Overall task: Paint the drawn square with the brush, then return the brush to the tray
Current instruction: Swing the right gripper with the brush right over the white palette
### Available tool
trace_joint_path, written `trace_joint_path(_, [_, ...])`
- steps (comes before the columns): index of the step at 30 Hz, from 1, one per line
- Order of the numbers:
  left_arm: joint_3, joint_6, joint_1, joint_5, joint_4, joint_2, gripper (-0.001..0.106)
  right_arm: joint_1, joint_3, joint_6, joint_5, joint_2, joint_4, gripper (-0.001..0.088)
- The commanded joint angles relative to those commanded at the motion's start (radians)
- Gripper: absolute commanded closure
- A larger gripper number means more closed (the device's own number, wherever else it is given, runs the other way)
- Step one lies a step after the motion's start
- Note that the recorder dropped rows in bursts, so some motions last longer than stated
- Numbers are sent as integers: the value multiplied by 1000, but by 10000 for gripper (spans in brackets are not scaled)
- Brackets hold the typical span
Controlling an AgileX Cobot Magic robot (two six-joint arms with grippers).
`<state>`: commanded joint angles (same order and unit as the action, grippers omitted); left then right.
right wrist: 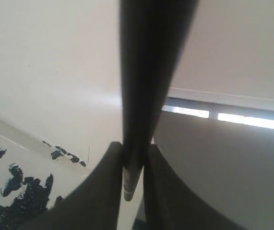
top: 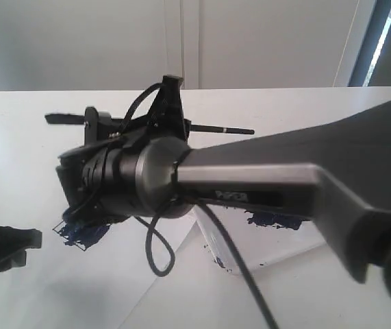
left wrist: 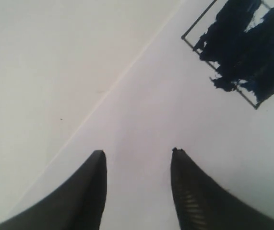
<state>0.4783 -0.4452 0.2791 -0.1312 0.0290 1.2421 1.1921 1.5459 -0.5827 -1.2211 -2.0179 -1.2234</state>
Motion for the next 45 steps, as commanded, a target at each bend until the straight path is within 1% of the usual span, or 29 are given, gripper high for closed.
trace_joint_path(5, [0, 0, 0, -49, -15, -125, 574, 0, -6, -29, 0, 115, 83, 868])
trace_joint_path(9, [-5, 0, 0, -81, -15, -223, 574, 0, -56, -71, 0, 216, 119, 868])
trace_joint_path(13, [-39, -7, 0, -81, -15, -330, 574, 0, -156, -103, 0, 352, 184, 868])
trace_joint_path(18, [-98, -33, 0, -83, -11, -455, 574, 0, -322, -185, 0, 516, 242, 868])
trace_joint_path(21, [-140, -60, 0, -89, -11, -531, 574, 0, -430, -246, 0, 597, 268, 868])
trace_joint_path(24, [-179, -78, 0, -81, -11, -596, 574, 0, -539, -273, 0, 654, 318, 868])
trace_joint_path(27, [-208, -78, 0, -81, -11, -657, 574, 0, -660, -331, 0, 677, 334, 868])
trace_joint_path(31, [-232, -78, 0, -94, -11, -733, 574, 0, -772, -431, 6, 680, 335, 868])
trace_joint_path(36, [-275, -78, 0, -129, -9, -813, 574, 0, -882, -509, 92, 680, 384, 868])
trace_joint_path(38, [-293, -78, 0, -143, -6, -849, 574, 0, -937, -575, 126, 680, 391, 868])
trace_joint_path(39, [-297, -78, 0, -150, -3, -870, 574, 0, -968, -608, 163, 680, 401, 868])
trace_joint_path(40, [-297, -78, 0, -150, 6, -875, 574, 0, -984, -617, 189, 680, 412, 868])
trace_joint_path(41, [-297, -78, 0, -141, 34, -892, 574, 0, -1010, -653, 241, 680, 423, 868])
trace_joint_path(43, [-297, -78, 0, -131, 58, -896, 574, 0, -1049, -718, 294, 680, 423, 868])
trace_joint_path(45, [-297, -78, 0, -131, 66, -896, 574, 0, -1073, -768, 314, 680, 423, 868])
